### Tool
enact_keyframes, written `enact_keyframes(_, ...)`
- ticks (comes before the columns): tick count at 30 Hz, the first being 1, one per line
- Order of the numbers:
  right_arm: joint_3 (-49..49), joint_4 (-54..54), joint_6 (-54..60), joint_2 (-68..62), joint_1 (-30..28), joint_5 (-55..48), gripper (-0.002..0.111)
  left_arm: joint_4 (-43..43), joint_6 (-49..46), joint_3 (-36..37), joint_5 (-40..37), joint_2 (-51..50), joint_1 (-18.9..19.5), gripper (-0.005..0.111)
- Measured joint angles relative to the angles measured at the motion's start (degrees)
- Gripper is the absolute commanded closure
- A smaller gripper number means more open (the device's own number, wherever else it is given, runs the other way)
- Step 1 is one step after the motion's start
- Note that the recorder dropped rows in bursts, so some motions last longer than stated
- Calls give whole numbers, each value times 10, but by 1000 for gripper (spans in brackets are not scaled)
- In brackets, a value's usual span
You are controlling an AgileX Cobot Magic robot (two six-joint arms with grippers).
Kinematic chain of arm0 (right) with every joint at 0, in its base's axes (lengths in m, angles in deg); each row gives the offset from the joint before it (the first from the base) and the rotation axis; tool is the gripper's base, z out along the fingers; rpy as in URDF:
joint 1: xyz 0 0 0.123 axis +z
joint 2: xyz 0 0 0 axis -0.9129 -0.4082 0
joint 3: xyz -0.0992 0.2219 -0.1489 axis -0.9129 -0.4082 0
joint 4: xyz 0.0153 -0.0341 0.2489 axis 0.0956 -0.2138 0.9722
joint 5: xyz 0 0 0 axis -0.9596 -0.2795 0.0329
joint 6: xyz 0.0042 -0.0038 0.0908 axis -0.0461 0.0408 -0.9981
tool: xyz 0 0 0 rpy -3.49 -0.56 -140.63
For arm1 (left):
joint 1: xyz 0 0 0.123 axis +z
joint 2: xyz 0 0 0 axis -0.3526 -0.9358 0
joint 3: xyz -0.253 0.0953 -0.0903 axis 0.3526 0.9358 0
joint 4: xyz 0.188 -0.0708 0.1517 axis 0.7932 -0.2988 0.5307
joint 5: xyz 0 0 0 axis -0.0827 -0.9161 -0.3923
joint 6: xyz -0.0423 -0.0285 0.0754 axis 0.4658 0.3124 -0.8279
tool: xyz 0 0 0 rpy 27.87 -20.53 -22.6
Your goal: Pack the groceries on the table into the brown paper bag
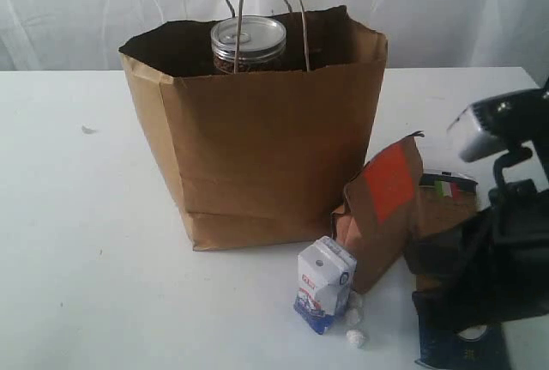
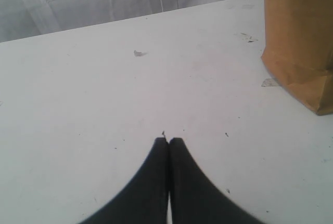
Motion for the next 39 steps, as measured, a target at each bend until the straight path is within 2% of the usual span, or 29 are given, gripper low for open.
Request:
enact_keyframes(9,-51,21,10,-28,0,60,106,0,0,0,0,0,0,107)
enact_keyframes(11,-51,28,22,-46,0,67,97,0,0,0,0,0,0,107)
enact_keyframes(18,-51,104,122,-115,2,112,54,0,0,0,0,0,0,107)
enact_keyframes(21,-51,119,153,-144,11,139,47,0,0,0,0,0,0,107)
enact_keyframes(31,-51,125,182,-207,53,221,46,0,0,0,0,0,0,107)
enact_keyframes(39,-28,125,183,-264,55,253,46,0,0,0,0,0,0,107)
